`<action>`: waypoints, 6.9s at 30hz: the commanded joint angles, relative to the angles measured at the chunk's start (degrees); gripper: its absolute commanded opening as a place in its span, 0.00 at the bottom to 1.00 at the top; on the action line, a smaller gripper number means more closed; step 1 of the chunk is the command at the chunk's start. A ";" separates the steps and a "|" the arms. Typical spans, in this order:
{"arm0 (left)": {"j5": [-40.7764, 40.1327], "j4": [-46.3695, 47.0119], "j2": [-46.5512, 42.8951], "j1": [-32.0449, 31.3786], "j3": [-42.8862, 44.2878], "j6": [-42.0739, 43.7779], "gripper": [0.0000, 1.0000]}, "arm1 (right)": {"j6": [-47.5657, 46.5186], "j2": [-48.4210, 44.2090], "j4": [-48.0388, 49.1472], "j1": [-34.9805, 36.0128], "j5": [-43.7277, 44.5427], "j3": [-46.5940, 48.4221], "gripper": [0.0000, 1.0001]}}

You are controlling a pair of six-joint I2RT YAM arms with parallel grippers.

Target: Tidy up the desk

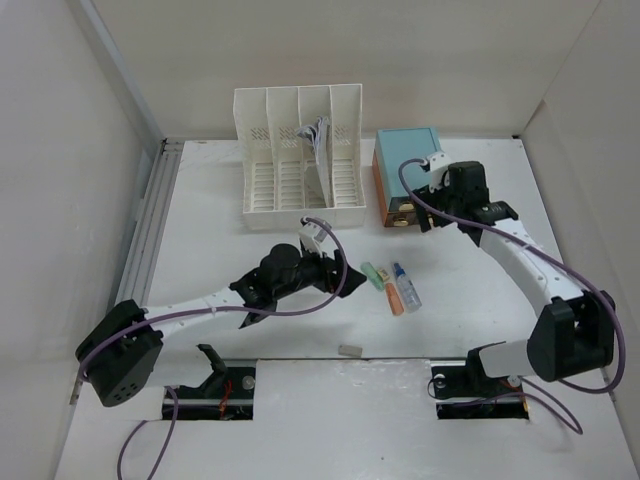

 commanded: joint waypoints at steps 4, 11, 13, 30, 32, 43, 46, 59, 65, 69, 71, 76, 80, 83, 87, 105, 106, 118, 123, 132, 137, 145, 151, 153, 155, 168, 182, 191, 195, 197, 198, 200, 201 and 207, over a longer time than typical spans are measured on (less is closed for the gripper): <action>1.19 3.96 -2.85 0.12 -1.26 -0.41 0.92 | 8.17 -0.17 7.85 -3.30 3.20 -2.10 0.78; 1.19 3.44 -2.85 0.12 -1.26 -0.41 0.92 | 10.54 5.09 11.81 -4.45 4.09 -1.67 0.76; 1.19 3.44 -3.46 0.12 -1.26 -0.41 0.92 | 11.42 6.85 11.81 -4.97 4.09 -0.79 0.76; 0.57 2.38 -3.38 0.12 -0.65 0.12 0.92 | 13.18 13.18 15.41 -6.02 5.67 3.08 0.75; 0.57 2.38 -3.38 0.12 -0.65 0.12 0.92 | 13.88 13.89 15.42 -6.03 5.67 3.62 0.74; 0.57 2.38 -3.38 0.12 -0.65 0.12 0.92 | 13.88 11.26 15.94 -6.03 5.67 1.78 0.31; 0.57 2.38 -3.38 0.12 -0.65 0.12 0.92 | 13.36 7.75 15.94 -6.03 4.97 -0.51 0.29; 1.63 2.38 -2.68 0.12 -0.65 0.12 0.92 | 8.09 -5.44 5.05 -4.98 -0.66 -9.30 0.25; 1.63 2.38 -1.44 -0.41 0.50 0.12 0.92 | 6.15 -9.49 2.68 -3.66 -1.36 -9.83 0.20; 2.15 2.38 0.57 -0.94 1.81 0.12 0.92 | 5.10 -9.49 1.62 -3.65 -1.36 -8.25 0.37; 2.15 2.38 1.10 -0.94 2.43 0.12 0.92 | 5.10 -8.96 1.62 -3.65 -2.76 -8.25 0.59; 1.63 2.38 2.16 -0.94 4.18 0.12 0.92 | 3.86 -10.45 1.09 -3.13 -4.17 -8.25 1.00; 0.32 0.63 5.49 -1.46 6.73 -0.67 0.87 | 1.95 -14.22 0.47 -3.13 -5.49 -8.25 1.00; -1.09 -0.69 7.78 -1.98 9.98 -3.04 0.78 | -2.61 -16.77 -2.33 -3.13 -7.77 -6.24 0.98; -5.65 -7.08 14.09 -2.52 15.43 -6.55 0.53 | -5.01 -22.48 -2.95 -3.13 -11.11 -3.69 0.77; -15.77 -10.98 9.21 -13.75 7.63 -5.59 0.18 | -23.12 -8.77 -16.85 7.06 -26.34 -1.47 1.00; -16.73 -11.50 8.23 -15.07 5.53 -4.90 0.30 | -23.12 -8.79 -16.84 8.37 -22.75 -2.00 1.00; -31.42 -17.57 0.05 -30.29 1.55 -5.42 0.71 | -19.69 1.14 -26.77 9.62 -7.87 5.80 0.71; -33.62 -19.15 0.05 -33.45 1.03 -6.03 0.73 | -17.94 7.91 -27.91 10.84 -7.25 6.96 0.76; -36.07 -19.24 -5.65 -34.77 -2.57 -7.88 0.73 | -17.40 12.57 -32.83 14.80 -6.11 8.53 0.80; -36.60 -17.84 -8.03 -34.77 -4.33 -7.88 0.74 | -16.26 14.41 -34.15 14.80 -6.11 9.85 0.80; -36.08 -16.95 -9.18 -34.77 -5.39 -7.26 0.74 | -10.65 21.18 -31.17 14.80 -10.77 12.05 0.78; -36.08 -16.95 -13.21 -34.77 -7.93 -7.26 0.75 | -7.75 23.21 -27.83 14.80 -10.24 12.05 0.76; -36.60 -16.95 -13.92 -34.77 -8.47 -7.26 0.75 | -6.95 23.73 -27.21 14.80 -10.24 12.05 0.76; -36.60 -16.43 -14.45 -34.77 -9.00 -7.26 0.75 | -6.07 23.73 -26.07 14.80 -9.54 12.05 0.76; -36.60 -16.43 -14.98 -34.77 -9.00 -6.12 0.76 | -1.85 24.26 -21.41 13.67 -5.05 7.75 0.68; -36.60 -15.90 -14.45 -34.77 -9.00 -6.12 0.76 | -2.38 23.12 -20.88 13.04 -3.64 6.08 0.58; -36.60 -15.90 -14.45 -34.77 -8.47 -6.12 0.76 | -2.99 23.82 -21.41 14.19 -4.79 5.46 0.53; -36.60 -15.90 -14.45 -34.77 -8.47 -6.12 0.76 | -2.99 24.96 -21.94 14.71 -4.79 5.46 0.49; -36.60 -15.90 -14.45 -34.77 -8.47 -6.12 0.76 | -2.99 25.49 -21.94 15.24 -4.18 5.46 0.48; -36.60 -15.90 -15.06 -34.77 -8.47 -6.12 0.76 | -2.38 25.49 -21.94 15.24 -4.17 5.46 0.47; -36.60 -15.90 -15.07 -34.77 -8.47 -6.12 0.76 | -2.38 26.11 -21.94 15.24 -3.56 5.46 0.47; -36.60 -15.90 -15.59 -34.77 -8.47 -6.12 0.76 | -1.85 26.11 -21.94 15.24 -3.56 5.46 0.47; -36.60 -16.43 -16.12 -34.77 -9.00 -6.12 0.76 | -1.32 27.16 -21.94 15.24 -2.50 5.99 0.34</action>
